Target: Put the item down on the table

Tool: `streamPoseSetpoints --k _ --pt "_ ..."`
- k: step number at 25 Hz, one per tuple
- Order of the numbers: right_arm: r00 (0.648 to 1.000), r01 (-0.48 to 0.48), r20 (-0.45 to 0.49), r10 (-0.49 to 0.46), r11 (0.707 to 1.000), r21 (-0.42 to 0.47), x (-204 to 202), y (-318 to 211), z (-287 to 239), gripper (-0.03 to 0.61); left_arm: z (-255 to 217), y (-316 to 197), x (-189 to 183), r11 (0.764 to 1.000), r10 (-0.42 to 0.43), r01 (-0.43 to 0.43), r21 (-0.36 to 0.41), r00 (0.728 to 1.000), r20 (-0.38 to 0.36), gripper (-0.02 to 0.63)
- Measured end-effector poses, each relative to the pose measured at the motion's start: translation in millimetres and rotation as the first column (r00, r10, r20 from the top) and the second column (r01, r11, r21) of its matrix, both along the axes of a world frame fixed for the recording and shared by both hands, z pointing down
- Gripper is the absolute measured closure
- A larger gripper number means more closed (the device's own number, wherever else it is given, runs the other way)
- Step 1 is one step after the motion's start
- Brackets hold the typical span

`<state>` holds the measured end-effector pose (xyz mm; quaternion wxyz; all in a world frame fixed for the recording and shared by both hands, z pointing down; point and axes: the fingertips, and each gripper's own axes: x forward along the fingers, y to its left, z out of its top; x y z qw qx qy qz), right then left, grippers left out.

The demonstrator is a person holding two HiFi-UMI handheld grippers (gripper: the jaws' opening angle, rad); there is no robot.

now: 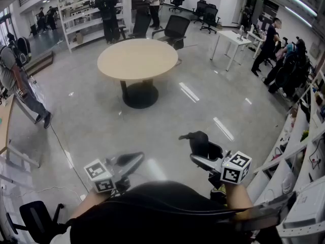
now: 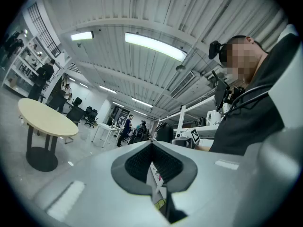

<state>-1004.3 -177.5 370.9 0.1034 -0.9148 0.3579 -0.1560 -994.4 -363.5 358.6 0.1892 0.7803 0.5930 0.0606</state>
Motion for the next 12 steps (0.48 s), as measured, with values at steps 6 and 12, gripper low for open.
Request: streamPoseSetpoints --k 6,12 --pt "1.000 -0.005 0.000 0.005 1.000 0.014 -15 7 -1 0.199 -3 11 -11 1.000 0.005 -0.005 0.015 1.000 -0.003 0.617" --pt "1.000 -0.003 -0.004 0.003 0.999 0.033 -16 17 -2 0.199 -6 21 -14 1.000 0.003 -0.003 0.023 1.000 -0.012 0.617"
